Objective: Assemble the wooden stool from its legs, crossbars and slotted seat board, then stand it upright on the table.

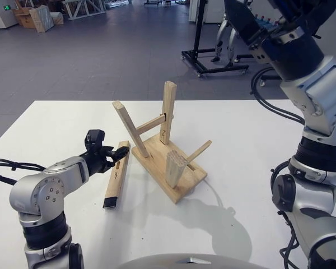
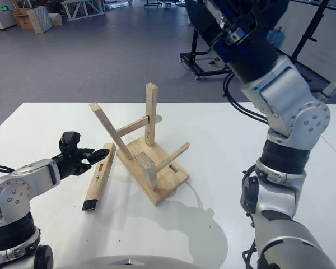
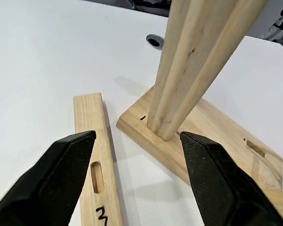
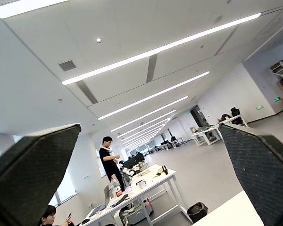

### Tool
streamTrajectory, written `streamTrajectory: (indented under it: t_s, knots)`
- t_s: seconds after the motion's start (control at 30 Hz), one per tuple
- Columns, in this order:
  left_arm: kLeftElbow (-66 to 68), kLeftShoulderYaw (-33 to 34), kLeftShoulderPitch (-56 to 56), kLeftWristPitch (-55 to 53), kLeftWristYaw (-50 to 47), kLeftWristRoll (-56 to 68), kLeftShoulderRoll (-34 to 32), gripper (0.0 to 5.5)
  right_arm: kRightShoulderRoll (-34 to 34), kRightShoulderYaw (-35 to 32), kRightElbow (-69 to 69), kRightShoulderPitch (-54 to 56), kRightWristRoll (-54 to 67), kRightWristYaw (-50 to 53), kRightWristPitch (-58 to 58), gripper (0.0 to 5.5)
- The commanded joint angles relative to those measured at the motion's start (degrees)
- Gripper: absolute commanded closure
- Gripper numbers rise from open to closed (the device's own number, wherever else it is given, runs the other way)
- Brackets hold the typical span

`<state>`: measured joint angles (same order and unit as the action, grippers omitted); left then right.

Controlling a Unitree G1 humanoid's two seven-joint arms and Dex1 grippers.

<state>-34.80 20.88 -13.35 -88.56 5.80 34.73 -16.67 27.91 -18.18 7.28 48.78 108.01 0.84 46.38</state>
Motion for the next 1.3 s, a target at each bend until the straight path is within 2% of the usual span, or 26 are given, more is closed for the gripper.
streamTrajectory:
  t_s: [0.03, 0.17, 0.3, 0.63, 0.77, 0.87, 0.93, 1.0, 1.07, 1.17, 1.3]
  knots:
    - [-2.4, -2.6, 4.5, -1.8, -3.6, -4.9, -0.7, 2.22, -1.6, 0.7, 2.2, -3.6, -1.0, 1.2, -1.4, 0.10]
    - [-3.5, -6.5, 6.3, -2.0, -5.4, -8.0, 1.2, 2.22, -2.5, 0.9, 4.2, -5.8, -1.1, 2.2, -2.9, 0.10]
    - [-4.6, -6.8, 5.7, -3.6, -5.4, -9.2, 4.9, 2.22, -3.1, 1.4, 5.4, -6.4, -0.7, 3.2, -3.7, 0.10]
    - [-1.2, -12.9, 11.8, 1.9, -6.2, -15.1, 5.1, 2.22, -3.5, 2.2, 6.1, -6.7, -0.9, 4.8, -5.0, 0.10]
    - [-0.6, -14.6, 13.5, 4.1, -6.2, -16.5, 6.7, 2.22, 4.3, -0.5, 2.1, -3.1, -8.3, 2.6, -4.4, 0.10]
    - [-0.3, -14.6, 14.6, 6.0, -5.9, -17.1, 7.6, 2.22, 18.7, -1.5, -5.0, -4.7, -24.5, -1.8, -2.7, 0.10]
    - [-0.1, -14.5, 15.1, 7.0, -5.8, -17.4, 8.1, 2.22, 26.7, 3.0, -5.3, -12.3, -37.0, -8.4, -1.6, 0.10]
    - [0.1, -14.5, 15.4, 8.2, -5.7, -17.8, 8.6, 2.22, 33.2, 12.0, -4.0, -25.3, -51.6, -16.8, -4.0, 0.10]
    - [0.2, -14.3, 15.5, 9.0, -5.9, -18.1, 9.2, 2.22, 35.0, 20.6, -4.0, -34.7, -62.2, -22.4, -7.7, 0.10]
    - [1.0, -14.1, 15.4, 10.4, -5.9, -18.7, 9.5, 2.22, 28.9, 33.0, -9.1, -42.1, -77.1, -26.9, -15.2, 0.10]
    - [1.9, -14.2, 15.1, 11.8, -5.6, -19.1, 9.5, 2.22, 17.9, 36.8, -15.6, -41.9, -84.5, -28.0, -19.7, 0.10]
